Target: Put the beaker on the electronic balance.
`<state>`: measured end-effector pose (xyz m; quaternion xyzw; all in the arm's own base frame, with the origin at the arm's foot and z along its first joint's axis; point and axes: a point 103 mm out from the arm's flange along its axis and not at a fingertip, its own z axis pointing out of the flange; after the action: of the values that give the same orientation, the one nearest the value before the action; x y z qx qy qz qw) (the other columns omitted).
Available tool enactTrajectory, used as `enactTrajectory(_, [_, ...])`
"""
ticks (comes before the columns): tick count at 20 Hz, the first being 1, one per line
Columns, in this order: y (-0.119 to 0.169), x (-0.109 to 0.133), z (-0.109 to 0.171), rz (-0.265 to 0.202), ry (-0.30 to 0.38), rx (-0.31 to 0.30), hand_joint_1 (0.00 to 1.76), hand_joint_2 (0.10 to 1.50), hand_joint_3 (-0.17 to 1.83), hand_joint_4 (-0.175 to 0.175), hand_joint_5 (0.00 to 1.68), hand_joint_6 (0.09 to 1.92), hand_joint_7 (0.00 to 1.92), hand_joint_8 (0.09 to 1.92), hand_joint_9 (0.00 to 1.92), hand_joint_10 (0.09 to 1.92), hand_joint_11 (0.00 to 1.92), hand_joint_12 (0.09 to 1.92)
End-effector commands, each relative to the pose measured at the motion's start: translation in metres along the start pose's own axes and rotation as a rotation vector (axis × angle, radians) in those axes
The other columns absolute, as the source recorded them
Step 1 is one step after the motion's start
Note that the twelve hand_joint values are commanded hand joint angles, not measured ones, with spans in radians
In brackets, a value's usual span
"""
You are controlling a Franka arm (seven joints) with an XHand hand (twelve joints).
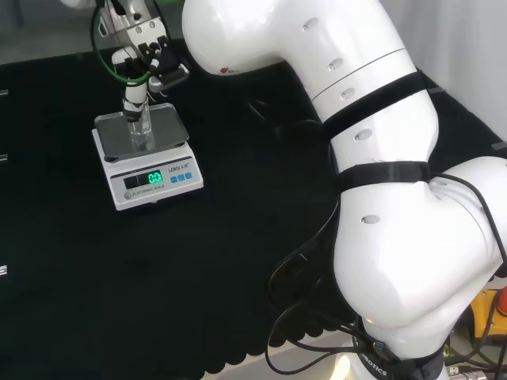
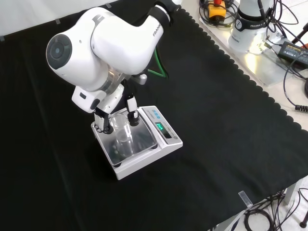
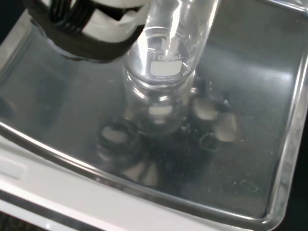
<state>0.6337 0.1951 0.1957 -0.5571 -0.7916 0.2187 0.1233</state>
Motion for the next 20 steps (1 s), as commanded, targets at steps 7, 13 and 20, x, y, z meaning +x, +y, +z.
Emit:
enactTrajectory(7, [0.0053,-0.0065,0.0039,0.037,-0.007,-0.006,1.16,1.08,0.03,-0.175,1.00,0.97,1.10,0.83,1.49,0.40,1.61,0.44])
enactTrajectory(13, [0.0055,-0.0072,0.0043,0.044,0.001,-0.010,1.15,1.09,0.03,-0.161,1.00,0.97,1.10,0.83,1.48,0.40,1.63,0.45])
enactTrajectory(20, [0.0063,-0.0074,0.0006,0.052,-0.003,-0.001,1.08,1.03,-0.01,-0.164,0.86,0.92,1.07,0.83,1.45,0.40,1.70,0.48])
